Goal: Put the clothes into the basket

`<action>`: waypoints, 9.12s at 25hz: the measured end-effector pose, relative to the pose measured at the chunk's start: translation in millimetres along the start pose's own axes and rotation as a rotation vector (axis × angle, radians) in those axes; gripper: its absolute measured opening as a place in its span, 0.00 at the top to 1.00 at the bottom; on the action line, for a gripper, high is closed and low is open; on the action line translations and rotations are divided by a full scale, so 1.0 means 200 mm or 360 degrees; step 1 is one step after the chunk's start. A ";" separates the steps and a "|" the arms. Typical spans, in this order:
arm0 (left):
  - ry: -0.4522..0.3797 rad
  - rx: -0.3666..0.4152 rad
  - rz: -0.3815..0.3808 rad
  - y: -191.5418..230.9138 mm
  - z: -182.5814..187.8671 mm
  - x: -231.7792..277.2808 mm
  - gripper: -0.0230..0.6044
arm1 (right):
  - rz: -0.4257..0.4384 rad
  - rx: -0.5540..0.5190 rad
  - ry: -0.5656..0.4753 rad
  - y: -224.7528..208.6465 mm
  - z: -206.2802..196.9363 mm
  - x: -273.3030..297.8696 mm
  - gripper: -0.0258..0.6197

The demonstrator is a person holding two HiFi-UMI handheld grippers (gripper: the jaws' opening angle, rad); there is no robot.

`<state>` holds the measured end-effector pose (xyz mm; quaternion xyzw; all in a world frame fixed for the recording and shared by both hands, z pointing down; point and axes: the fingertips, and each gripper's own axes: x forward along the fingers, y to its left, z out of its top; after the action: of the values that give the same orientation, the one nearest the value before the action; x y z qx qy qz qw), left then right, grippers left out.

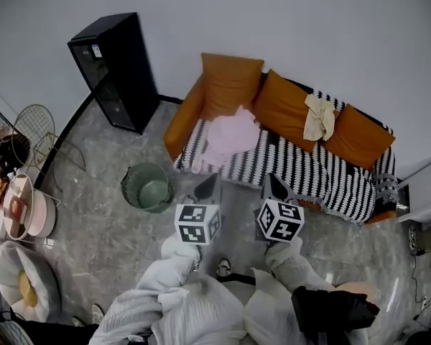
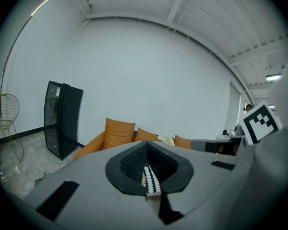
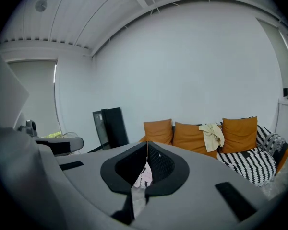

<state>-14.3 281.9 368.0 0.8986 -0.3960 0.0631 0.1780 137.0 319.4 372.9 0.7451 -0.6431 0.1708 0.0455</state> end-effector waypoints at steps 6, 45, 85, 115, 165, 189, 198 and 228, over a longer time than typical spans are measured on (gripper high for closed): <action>0.0038 -0.0009 0.0119 0.11 0.01 0.12 0.96 | 0.0060 0.0045 0.0037 -0.05 0.02 0.22 0.92; 0.0117 -0.0042 0.0223 1.18 0.40 1.20 0.96 | 0.0133 0.0039 0.0221 0.26 0.24 1.77 0.92; 0.0642 -0.0318 0.0529 1.35 -1.01 2.30 0.96 | 0.0401 -0.0076 0.0831 -0.45 -1.10 2.85 0.89; 0.0628 -0.0452 0.0795 1.62 -1.11 2.12 0.96 | 0.0377 -0.0689 0.1140 -0.33 -1.54 3.22 0.85; 0.0162 -0.0418 0.1243 1.76 -0.12 0.67 0.96 | 0.1246 -0.0604 0.0707 1.21 -0.30 1.95 0.90; -0.0254 -0.0803 0.2126 2.07 -0.31 -0.98 0.96 | 0.2039 -0.0746 0.0683 2.73 -0.34 1.23 0.90; -0.0255 -0.0828 0.2086 2.22 -0.34 -1.03 0.96 | 0.1979 -0.0778 0.0706 2.77 -0.39 1.27 0.90; 0.0203 -0.0988 0.1686 2.68 -0.94 -0.53 0.96 | 0.1520 -0.0949 0.1276 2.60 -1.63 1.83 0.85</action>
<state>-475.0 90.8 660.5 0.4806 -0.7770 0.0784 0.3989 -391.3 -20.2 714.4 0.2153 -0.8538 0.2502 0.4025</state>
